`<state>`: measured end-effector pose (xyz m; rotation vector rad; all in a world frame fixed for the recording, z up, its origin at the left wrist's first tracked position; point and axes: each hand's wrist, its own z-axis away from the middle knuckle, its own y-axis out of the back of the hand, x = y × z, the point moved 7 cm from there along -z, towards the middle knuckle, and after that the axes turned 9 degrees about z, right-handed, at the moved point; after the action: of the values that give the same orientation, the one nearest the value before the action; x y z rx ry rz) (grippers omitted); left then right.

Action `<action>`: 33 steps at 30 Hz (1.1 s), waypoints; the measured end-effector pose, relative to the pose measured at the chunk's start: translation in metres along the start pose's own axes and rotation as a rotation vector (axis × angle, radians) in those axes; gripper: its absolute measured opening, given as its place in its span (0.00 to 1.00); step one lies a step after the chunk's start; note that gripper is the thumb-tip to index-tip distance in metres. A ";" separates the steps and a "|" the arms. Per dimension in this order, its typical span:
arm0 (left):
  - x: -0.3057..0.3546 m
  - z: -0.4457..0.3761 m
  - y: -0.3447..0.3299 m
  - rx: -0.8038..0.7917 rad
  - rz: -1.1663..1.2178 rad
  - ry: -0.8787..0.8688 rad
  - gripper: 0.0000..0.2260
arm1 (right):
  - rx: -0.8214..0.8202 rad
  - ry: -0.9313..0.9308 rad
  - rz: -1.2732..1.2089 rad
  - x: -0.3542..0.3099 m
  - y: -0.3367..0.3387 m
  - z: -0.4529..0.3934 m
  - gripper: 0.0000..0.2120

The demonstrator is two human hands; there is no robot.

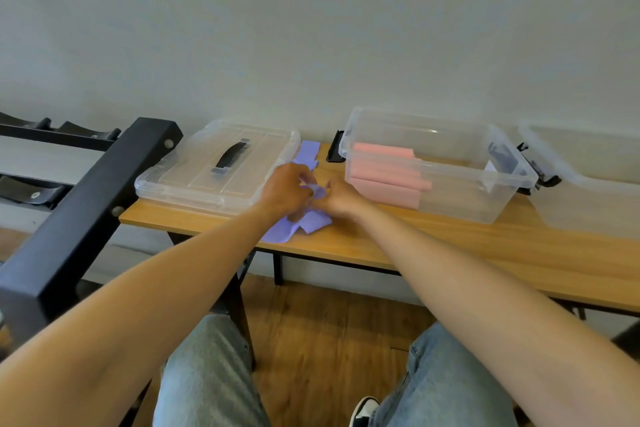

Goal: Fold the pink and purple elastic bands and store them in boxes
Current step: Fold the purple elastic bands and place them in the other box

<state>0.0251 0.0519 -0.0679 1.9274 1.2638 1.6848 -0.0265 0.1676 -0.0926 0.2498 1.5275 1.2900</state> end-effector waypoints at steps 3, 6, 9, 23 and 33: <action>0.006 -0.003 0.014 0.145 0.183 -0.009 0.09 | 0.122 0.053 -0.245 0.002 0.014 0.011 0.13; 0.024 0.003 0.033 0.221 0.328 -0.009 0.12 | 0.228 0.141 -0.385 -0.004 0.033 0.026 0.19; 0.035 0.009 0.054 0.326 0.438 -0.015 0.12 | 0.303 0.236 -0.492 -0.012 0.052 0.041 0.15; 0.109 0.003 0.136 0.443 0.656 -0.209 0.06 | 0.185 0.544 -0.970 -0.081 0.161 0.113 0.10; 0.140 0.031 0.101 -0.188 0.984 0.075 0.12 | 0.209 0.485 -0.768 -0.063 0.175 0.127 0.04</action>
<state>0.0866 0.1092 0.0860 2.5574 0.0722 2.1673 0.0231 0.2650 0.1041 -0.5190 1.8983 0.5897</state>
